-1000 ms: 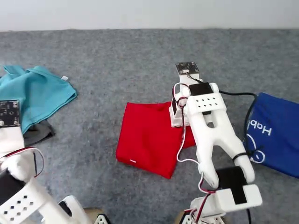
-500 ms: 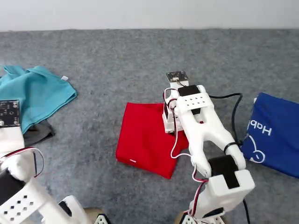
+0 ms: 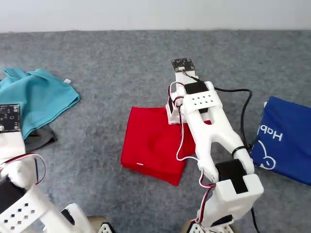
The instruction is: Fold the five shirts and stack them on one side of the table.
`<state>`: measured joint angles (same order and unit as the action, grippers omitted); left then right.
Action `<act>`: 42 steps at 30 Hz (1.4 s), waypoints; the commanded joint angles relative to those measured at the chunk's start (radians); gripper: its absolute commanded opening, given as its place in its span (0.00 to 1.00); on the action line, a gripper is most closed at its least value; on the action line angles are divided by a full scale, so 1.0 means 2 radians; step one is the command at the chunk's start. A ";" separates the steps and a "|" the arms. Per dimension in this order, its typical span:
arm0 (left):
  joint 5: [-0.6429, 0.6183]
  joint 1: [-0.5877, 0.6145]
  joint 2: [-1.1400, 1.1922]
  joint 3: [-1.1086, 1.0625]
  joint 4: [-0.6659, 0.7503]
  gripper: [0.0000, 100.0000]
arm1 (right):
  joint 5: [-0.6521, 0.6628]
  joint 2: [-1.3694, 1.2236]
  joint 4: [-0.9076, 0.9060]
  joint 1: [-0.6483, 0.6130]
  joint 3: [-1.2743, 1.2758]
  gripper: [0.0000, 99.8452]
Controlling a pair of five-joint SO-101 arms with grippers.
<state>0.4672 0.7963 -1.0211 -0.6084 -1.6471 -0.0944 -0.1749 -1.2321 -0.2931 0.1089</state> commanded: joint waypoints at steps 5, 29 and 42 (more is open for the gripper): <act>0.004 0.048 -0.007 0.003 0.002 0.01 | 0.015 0.006 -0.030 0.006 -0.021 0.13; 0.003 0.059 -0.007 0.003 0.001 0.01 | 0.020 -0.085 -0.083 0.023 -0.114 0.01; 0.003 0.058 -0.005 0.003 0.005 0.01 | 0.159 -0.023 -0.077 0.078 -0.176 0.01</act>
<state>0.4672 0.9068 -1.0211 -0.6084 -1.6471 0.1726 -0.2961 -1.4070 -0.1672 -0.1795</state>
